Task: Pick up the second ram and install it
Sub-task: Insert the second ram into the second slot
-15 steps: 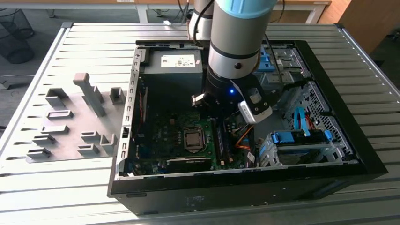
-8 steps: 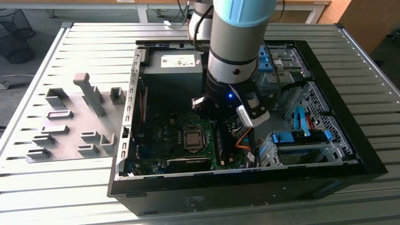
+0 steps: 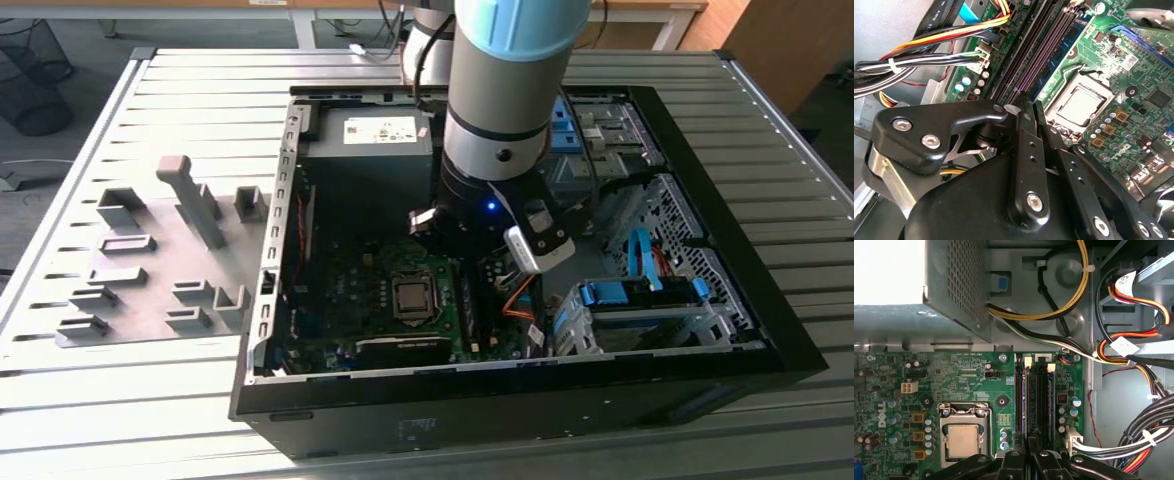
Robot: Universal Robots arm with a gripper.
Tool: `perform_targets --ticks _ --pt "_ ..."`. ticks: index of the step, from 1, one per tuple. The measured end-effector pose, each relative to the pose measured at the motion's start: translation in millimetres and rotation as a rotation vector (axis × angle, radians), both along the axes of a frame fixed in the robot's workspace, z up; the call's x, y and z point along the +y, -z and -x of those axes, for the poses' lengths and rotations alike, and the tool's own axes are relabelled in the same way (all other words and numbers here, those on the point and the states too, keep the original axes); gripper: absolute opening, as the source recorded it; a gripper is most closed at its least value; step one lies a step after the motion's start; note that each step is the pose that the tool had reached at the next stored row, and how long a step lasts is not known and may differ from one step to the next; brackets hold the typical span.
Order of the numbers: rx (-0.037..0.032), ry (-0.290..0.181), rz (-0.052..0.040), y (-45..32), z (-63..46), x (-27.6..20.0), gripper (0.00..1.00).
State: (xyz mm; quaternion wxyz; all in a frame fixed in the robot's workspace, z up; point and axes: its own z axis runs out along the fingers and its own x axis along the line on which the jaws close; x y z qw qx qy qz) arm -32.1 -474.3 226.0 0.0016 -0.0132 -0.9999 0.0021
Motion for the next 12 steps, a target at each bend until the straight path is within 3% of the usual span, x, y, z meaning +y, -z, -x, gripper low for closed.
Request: perform_targets --ticks 5,9,12 --pt "0.0000 -0.002 -0.0013 2.0 0.0 0.0 0.14" --pt "0.0001 -0.037 -0.0014 3.3 -0.5 0.0 0.14" --pt "0.0000 -0.039 -0.0017 4.9 -0.5 0.0 0.14"
